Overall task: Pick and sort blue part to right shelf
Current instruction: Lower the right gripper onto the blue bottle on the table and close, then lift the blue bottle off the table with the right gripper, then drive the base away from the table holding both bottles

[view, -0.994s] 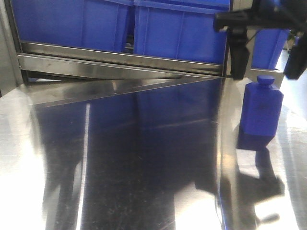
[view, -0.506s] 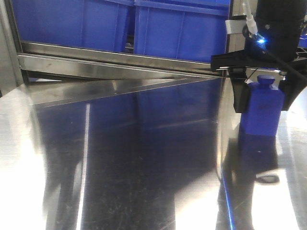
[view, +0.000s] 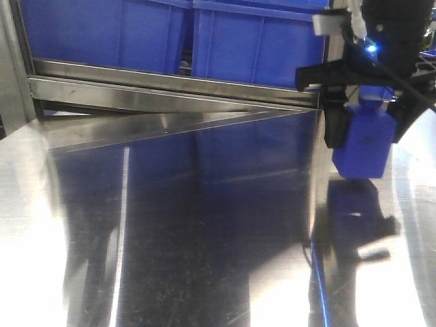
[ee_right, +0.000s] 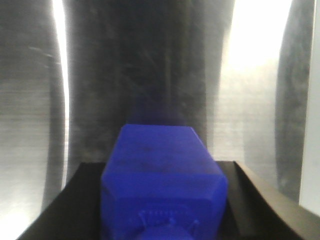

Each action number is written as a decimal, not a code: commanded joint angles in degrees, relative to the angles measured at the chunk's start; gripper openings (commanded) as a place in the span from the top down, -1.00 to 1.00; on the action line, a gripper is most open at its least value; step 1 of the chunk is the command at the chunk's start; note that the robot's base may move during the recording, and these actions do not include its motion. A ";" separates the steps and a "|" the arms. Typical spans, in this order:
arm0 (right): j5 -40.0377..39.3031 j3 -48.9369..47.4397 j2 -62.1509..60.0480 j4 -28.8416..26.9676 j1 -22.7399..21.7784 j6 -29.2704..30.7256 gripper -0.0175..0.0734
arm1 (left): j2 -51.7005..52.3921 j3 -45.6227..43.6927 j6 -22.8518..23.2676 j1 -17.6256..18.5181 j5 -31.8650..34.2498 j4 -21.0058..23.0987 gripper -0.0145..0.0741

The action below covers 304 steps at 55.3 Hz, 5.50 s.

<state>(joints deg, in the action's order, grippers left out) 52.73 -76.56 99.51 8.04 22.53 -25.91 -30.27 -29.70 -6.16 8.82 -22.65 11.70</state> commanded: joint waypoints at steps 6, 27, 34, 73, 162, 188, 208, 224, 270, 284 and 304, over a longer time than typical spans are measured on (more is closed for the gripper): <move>-3.90 -1.49 -7.43 1.36 -0.07 4.45 0.12 | 2.72 1.90 2.51 0.47 6.09 1.00 0.18; -26.54 20.91 -33.00 1.36 -0.07 12.22 0.12 | 3.46 3.40 2.51 0.47 8.53 1.00 0.20; -36.60 31.64 -47.58 1.36 -0.07 15.36 0.12 | 3.46 3.40 2.51 0.47 8.53 1.00 0.20; -41.30 51.79 -88.57 3.29 -0.12 16.86 0.12 | 3.46 3.40 2.51 0.47 9.36 1.00 0.20; -41.34 52.13 -88.67 3.72 -0.12 16.86 0.12 | 2.17 3.77 2.51 0.47 9.24 1.00 0.20; -40.41 52.13 -88.67 3.72 -0.12 16.86 0.12 | 1.31 3.77 2.51 0.47 9.35 1.00 0.20; -40.41 52.13 -88.67 3.72 -0.12 16.86 0.12 | 1.31 3.77 2.51 0.47 9.35 1.00 0.20; -40.41 52.13 -88.67 3.72 -0.12 16.86 0.12 | 1.31 3.77 2.51 0.47 9.35 1.00 0.20; -40.41 52.13 -88.67 3.72 -0.12 16.86 0.12 | 1.31 3.77 2.51 0.47 9.35 1.00 0.20; -40.41 52.13 -88.67 3.72 -0.12 16.86 0.12 | 1.31 3.77 2.51 0.47 9.35 1.00 0.20; -40.47 52.13 -88.67 3.72 -0.12 16.86 0.12 | 0.82 3.77 2.51 0.47 9.22 1.00 0.20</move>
<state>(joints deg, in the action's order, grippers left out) 17.86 -22.57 10.26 10.76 22.54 -9.49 -28.53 -24.11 -4.13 8.82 -18.23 11.91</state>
